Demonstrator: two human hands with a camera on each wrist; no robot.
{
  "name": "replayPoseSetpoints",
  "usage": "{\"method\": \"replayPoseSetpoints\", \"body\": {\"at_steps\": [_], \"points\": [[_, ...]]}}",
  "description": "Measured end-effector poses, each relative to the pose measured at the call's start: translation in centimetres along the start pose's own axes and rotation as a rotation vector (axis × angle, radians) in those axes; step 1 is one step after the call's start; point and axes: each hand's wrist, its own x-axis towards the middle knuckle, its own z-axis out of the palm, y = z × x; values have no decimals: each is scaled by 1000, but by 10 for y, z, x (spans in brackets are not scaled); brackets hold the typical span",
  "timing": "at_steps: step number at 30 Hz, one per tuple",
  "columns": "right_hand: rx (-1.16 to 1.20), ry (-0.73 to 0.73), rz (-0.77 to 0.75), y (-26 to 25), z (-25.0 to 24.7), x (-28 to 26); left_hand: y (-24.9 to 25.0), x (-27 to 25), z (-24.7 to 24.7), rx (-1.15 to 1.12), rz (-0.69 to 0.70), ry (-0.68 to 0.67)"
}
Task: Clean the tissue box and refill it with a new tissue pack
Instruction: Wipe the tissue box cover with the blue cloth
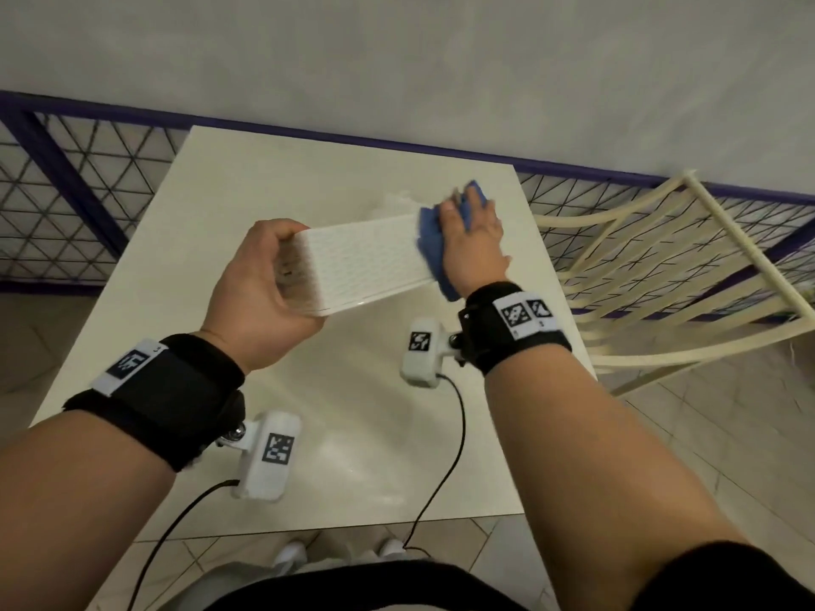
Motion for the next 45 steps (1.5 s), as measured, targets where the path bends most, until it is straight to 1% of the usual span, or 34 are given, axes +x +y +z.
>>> {"method": "replayPoseSetpoints", "body": {"at_steps": [3,4,5,6,9,11,13,16,18,19,20,21,23,25,27,28,30,32,34,35,36,38,39,41,43,45], "points": [[0,64,81,0,5,2,-3,-3,1,-26,-38,-14],[-18,65,93,-7,10,-6,-5,-3,3,-40,-52,-12],[-28,35,89,-17,16,-16,-5,-2,6,-42,-55,-8],[-36,-15,58,-27,24,-32,-6,-1,9,-26,-50,-4],[-75,-152,-135,-48,44,-80,-9,3,14,-21,-43,-10],[-67,-158,-174,-39,39,-74,-13,2,10,-55,-49,-27],[-63,-103,-104,-16,25,-43,-16,-2,1,-67,-78,-38],[11,-24,109,15,4,-1,-15,-10,-6,-61,-111,-64],[-7,21,178,15,9,2,-12,-11,-3,-37,-104,-60],[-42,37,179,10,15,-2,-11,-10,0,-22,-102,-57],[-74,31,148,2,23,-9,-10,-9,4,-3,-91,-57],[-83,-8,107,-11,31,-21,-9,-8,8,29,-80,-58],[-44,-108,30,-33,47,-51,-7,-4,15,91,-59,-72],[-25,-164,-87,-50,53,-79,-5,-1,22,157,-20,-94],[-27,-170,-189,-46,50,-82,-5,0,22,123,-4,-119],[-24,-160,-190,-39,45,-74,-5,0,19,88,-14,-113],[-27,-108,-97,-15,33,-46,-6,-4,9,61,-59,-76],[-24,-38,62,8,22,-21,-6,-9,1,60,-78,-80],[-30,2,189,18,24,-13,-6,-13,1,63,-85,-91],[-37,-2,211,15,29,-18,-7,-14,3,67,-86,-95],[-48,-26,198,8,37,-26,-7,-13,7,71,-98,-94],[-53,-95,90,-14,55,-52,-4,-11,13,82,-93,-83],[-38,-118,26,-25,62,-68,1,-11,16,85,-64,-90],[-10,-106,-56,-39,67,-91,7,-10,18,77,-4,-111],[-8,-64,-49,-30,59,-85,5,-10,15,48,-31,-124],[-22,-8,53,-6,46,-59,-5,-14,7,27,-72,-125]]}}
